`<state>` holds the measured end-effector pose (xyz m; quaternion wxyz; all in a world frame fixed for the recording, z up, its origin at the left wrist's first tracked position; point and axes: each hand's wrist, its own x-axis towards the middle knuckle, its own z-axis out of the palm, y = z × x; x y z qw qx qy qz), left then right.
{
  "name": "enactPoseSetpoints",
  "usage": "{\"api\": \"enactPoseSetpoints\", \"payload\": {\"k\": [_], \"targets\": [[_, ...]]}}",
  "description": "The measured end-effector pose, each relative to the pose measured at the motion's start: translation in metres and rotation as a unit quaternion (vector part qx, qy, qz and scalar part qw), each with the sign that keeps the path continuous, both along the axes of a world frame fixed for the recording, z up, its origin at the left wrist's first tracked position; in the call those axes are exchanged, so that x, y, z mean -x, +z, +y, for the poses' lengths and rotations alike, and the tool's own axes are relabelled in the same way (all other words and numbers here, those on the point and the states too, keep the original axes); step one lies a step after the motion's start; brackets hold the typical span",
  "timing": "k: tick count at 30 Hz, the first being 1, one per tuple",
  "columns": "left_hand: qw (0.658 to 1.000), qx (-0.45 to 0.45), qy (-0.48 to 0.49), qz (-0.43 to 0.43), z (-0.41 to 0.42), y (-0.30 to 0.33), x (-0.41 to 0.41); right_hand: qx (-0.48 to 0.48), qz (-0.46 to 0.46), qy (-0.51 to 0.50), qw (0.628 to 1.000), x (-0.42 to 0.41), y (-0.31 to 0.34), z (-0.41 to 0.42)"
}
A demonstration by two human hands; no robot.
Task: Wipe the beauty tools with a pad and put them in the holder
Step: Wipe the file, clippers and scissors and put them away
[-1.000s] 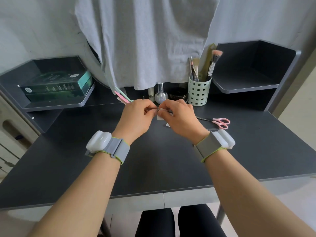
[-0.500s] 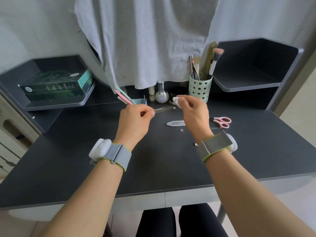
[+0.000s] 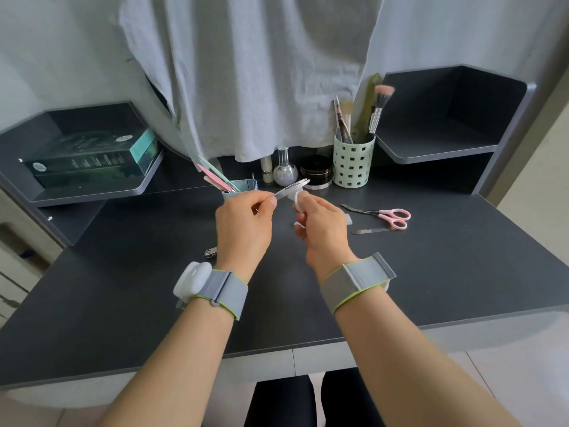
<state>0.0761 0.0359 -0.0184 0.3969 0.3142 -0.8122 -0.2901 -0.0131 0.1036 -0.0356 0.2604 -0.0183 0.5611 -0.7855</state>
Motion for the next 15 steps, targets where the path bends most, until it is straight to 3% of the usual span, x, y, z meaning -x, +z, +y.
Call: {"api": "enactPoseSetpoints", "payload": {"k": [15], "targets": [[0.998, 0.024, -0.021, -0.052, 0.0059, -0.0074, -0.0068, 0.048, 0.031, -0.049, 0.997, -0.0057, -0.0013, 0.0010]]}}
